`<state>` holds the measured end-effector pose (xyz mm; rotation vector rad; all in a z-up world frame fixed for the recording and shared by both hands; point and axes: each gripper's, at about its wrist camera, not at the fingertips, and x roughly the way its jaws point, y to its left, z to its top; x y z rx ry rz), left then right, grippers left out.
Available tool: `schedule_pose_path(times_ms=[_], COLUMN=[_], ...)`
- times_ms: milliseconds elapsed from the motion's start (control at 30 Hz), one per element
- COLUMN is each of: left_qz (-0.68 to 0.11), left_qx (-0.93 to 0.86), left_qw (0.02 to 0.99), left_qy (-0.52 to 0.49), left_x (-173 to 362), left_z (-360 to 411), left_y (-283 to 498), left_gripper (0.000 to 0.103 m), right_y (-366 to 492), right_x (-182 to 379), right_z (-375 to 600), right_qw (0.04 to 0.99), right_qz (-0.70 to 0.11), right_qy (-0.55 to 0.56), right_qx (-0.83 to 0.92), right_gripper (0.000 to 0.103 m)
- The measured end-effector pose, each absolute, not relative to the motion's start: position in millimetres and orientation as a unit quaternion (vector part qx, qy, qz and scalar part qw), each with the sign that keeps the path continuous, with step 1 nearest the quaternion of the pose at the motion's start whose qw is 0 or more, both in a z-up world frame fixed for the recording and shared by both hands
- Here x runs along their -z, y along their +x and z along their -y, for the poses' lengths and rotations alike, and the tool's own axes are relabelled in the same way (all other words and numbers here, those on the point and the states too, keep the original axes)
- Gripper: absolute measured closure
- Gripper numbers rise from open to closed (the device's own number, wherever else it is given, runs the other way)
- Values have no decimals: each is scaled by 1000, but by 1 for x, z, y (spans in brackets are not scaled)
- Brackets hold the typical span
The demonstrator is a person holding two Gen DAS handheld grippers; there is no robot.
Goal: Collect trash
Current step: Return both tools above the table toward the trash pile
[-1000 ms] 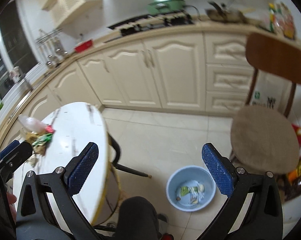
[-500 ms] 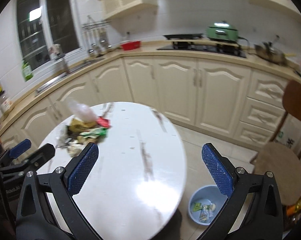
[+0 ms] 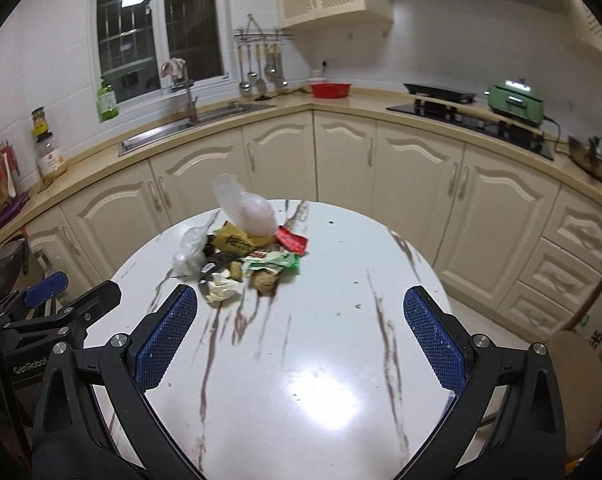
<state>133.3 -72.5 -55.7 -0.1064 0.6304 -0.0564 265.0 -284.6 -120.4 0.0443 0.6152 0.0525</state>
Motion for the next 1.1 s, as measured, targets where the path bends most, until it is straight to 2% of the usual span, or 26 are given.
schedule_pose_path(times_ms=[533, 933, 1100], left_qz=[-336, -405, -416], left_qx=[7, 31, 23], left_qw=[941, 912, 908], left_qy=[-44, -53, -51], left_x=[79, 139, 149], left_z=[39, 53, 51], left_y=[182, 267, 286], left_gripper=[1, 1, 1], right_y=[320, 385, 416], right_x=[171, 224, 245], right_z=[266, 272, 265], right_qw=[930, 903, 893], right_qz=[-364, -426, -445], right_qy=[6, 14, 10], right_qx=[-45, -50, -67], right_gripper=[0, 0, 11])
